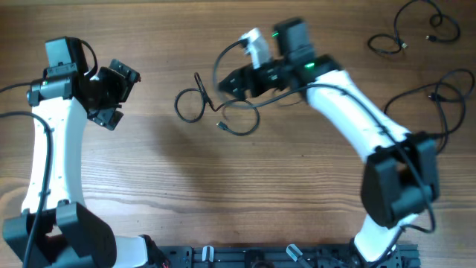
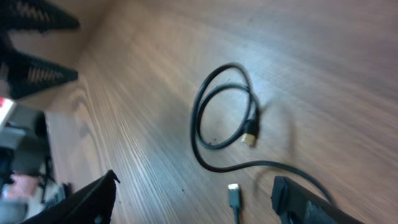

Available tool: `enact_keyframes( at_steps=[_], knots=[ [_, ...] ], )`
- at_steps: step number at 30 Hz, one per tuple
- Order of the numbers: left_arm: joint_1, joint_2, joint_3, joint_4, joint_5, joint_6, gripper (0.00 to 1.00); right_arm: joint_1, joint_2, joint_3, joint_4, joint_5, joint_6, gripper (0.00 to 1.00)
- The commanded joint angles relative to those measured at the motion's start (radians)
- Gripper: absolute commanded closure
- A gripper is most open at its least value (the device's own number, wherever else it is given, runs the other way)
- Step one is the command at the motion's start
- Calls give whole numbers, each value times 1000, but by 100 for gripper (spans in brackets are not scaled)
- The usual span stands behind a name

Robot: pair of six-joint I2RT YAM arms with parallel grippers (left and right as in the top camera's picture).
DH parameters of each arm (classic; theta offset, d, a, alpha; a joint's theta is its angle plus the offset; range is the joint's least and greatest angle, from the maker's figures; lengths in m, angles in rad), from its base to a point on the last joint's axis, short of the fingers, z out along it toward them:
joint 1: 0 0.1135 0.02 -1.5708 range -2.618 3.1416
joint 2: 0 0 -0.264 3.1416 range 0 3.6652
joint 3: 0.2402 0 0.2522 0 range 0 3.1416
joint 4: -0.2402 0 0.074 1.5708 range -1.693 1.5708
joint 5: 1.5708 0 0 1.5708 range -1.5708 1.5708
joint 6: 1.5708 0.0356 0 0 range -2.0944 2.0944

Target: Untangle cables

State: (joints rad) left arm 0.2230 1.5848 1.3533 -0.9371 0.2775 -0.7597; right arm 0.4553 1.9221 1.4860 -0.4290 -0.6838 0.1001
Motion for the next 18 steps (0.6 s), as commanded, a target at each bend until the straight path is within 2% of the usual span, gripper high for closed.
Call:
enact_keyframes(
  at_steps=[1,3,5,7,9,10,13,17,18],
  knots=[
    [0,54,2,-2,-17,24,0,114,109,-7,79,80,82,29],
    [-11,81,2,0,-17,24,0,160,167,-7,148,177,172,33],
    [-18,99,2,0,-17,24,0,174,203,-7,195,207,172,37],
    [-25,106,2,0,-17,24,0,169,215,-7,220,221,172,51],
    [-34,106,2,2,-17,24,0,159,208,-6,259,222,169,60],
    [-41,106,2,5,-17,23,0,151,206,0,284,221,172,72],
    [-66,106,2,5,-18,24,0,130,187,21,286,217,221,96],
    [-116,106,2,5,-18,23,0,80,35,21,208,233,215,96],
    [-137,106,2,5,-17,23,0,51,-55,21,160,262,215,96]
  ],
)
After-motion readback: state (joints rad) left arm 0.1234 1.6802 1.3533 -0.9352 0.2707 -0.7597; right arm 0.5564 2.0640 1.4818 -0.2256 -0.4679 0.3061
